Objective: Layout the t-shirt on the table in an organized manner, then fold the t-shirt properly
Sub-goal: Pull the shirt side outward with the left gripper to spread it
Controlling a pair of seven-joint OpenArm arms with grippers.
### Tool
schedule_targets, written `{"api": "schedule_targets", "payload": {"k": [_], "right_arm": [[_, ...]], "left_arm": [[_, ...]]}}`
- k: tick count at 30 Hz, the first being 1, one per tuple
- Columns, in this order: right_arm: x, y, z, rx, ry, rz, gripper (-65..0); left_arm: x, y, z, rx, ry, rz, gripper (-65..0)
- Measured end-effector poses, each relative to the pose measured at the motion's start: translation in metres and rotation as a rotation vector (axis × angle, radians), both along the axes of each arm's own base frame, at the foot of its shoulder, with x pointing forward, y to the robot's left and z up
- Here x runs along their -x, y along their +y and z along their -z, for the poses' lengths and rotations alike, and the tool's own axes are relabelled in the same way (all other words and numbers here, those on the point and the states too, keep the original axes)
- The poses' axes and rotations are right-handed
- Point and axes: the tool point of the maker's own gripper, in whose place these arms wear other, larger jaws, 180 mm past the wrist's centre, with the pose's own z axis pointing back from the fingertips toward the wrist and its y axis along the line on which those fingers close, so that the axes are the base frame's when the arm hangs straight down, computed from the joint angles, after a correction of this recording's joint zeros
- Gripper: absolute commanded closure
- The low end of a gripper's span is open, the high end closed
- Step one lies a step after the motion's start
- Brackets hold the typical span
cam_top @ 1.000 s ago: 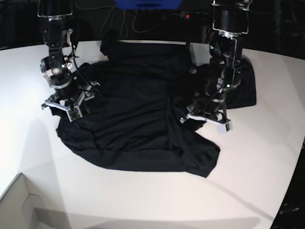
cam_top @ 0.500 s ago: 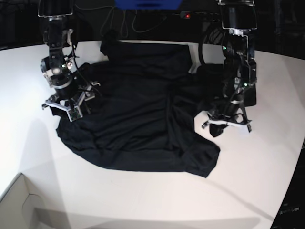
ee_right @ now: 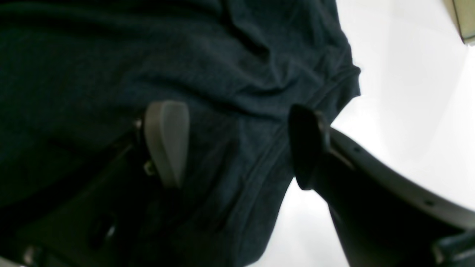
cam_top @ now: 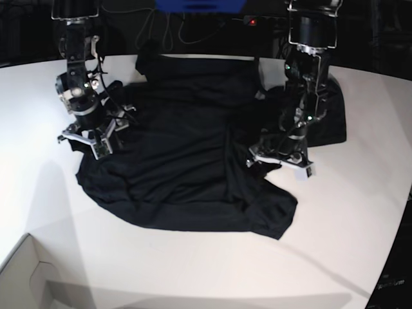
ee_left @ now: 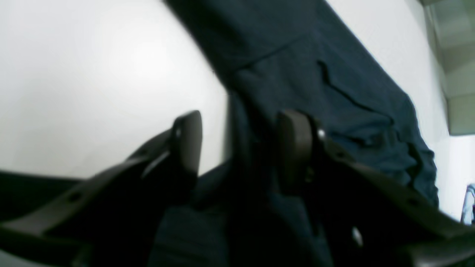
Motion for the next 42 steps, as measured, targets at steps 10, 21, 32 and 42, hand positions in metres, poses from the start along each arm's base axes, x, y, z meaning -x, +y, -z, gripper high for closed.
{"api": "schedule_targets", "payload": {"k": [10, 21, 32, 42], "right_arm": [[0.000, 0.000, -0.001, 0.000, -0.004, -0.001, -42.3], [0.003, 0.000, 0.002, 0.001, 0.004, -0.001, -42.3], [0.003, -0.001, 0.002, 0.003, 0.004, -0.001, -42.3], [0.003, -0.001, 0.002, 0.002, 0.005, -0.002, -42.3]], "left_arm": [[-0.012, -0.002, -0.007, 0.005, -0.021, -0.004, -10.8], [-0.009, -0.010, -0.001, -0.005, -0.001, 0.030, -0.7], [-0.005, 0.000, -0.021, -0.022, -0.055, 0.034, -0.1], [-0.015, 0.068, -0.049, -0.090, -0.119, -0.074, -0.1]]}}
